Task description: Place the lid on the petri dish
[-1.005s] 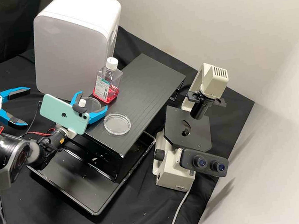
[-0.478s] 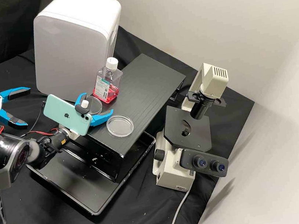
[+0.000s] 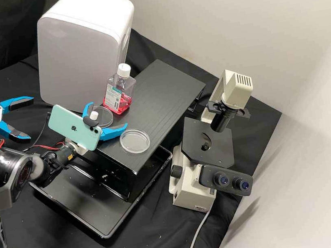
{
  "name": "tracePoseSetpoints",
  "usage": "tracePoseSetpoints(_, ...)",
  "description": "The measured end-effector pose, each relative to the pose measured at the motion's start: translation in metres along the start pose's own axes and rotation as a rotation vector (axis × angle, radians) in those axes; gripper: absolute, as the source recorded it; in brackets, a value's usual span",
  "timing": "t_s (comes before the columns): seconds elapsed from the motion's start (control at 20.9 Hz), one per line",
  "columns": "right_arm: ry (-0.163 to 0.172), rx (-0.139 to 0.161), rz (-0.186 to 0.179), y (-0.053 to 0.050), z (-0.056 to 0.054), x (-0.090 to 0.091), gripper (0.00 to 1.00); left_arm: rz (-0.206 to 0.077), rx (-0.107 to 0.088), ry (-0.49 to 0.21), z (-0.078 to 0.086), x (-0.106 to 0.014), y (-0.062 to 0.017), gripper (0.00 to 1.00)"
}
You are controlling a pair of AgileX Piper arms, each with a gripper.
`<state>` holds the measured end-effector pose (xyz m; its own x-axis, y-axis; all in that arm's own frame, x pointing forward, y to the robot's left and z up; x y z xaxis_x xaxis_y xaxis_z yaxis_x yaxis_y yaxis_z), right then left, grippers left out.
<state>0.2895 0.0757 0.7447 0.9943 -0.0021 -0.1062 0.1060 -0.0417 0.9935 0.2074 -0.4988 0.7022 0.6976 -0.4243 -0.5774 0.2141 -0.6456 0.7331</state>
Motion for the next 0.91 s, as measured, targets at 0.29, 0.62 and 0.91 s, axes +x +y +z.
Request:
tracePoseSetpoints(0.29, 0.007, 0.002, 0.002, 0.001, -0.002, -0.001, 1.00, 0.000, 0.000, 0.000, 0.000, 0.000, 0.0000, 1.00)
tracePoseSetpoints(0.62, 0.030, -0.010, 0.019, 0.007, -0.008, -0.006, 1.00, 0.001, 0.000, 0.000, 0.000, 0.000, 0.0002, 1.00)
tracePoseSetpoints(0.91, 0.031, -0.009, 0.020, 0.009, -0.008, -0.011, 1.00, -0.010, -0.005, 0.001, -0.001, 0.001, -0.0024, 1.00)
